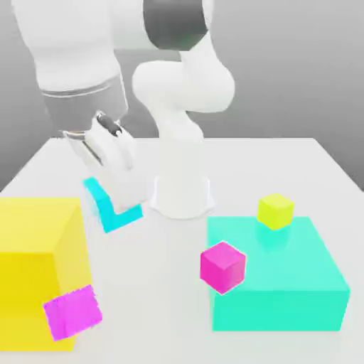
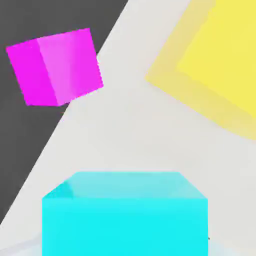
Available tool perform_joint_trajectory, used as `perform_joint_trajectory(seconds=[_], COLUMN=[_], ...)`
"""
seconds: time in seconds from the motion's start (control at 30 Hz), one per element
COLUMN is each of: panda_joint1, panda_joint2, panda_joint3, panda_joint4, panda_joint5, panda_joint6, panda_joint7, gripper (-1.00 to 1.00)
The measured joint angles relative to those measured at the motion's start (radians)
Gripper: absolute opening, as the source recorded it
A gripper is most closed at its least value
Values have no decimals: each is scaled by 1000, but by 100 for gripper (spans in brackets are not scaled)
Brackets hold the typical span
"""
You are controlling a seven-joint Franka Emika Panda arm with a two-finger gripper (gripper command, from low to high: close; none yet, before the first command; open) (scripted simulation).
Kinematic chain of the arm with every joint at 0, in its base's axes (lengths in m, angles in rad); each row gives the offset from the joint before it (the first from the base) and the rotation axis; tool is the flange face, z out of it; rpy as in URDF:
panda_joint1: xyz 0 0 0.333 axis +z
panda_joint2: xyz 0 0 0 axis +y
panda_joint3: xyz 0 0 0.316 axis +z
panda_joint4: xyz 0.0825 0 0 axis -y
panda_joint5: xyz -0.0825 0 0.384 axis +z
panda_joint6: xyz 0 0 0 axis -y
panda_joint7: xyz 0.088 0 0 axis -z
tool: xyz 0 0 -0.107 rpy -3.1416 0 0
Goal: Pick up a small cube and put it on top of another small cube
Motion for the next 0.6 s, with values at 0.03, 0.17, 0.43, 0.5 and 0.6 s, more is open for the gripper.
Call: perform_joint_trajectory(seconds=[0.03,0.17,0.43,0.5,0.6], panda_joint1=[18,65,93,89,89], panda_joint2=[-19,-92,-71,-23,-23], panda_joint3=[14,96,228,239,239], panda_joint4=[-27,-136,-310,-330,-330], panda_joint5=[9,40,27,10,10], panda_joint6=[21,108,355,422,422], panda_joint7=[41,210,457,474,474], gripper=[-100,-100,-100,100,100])
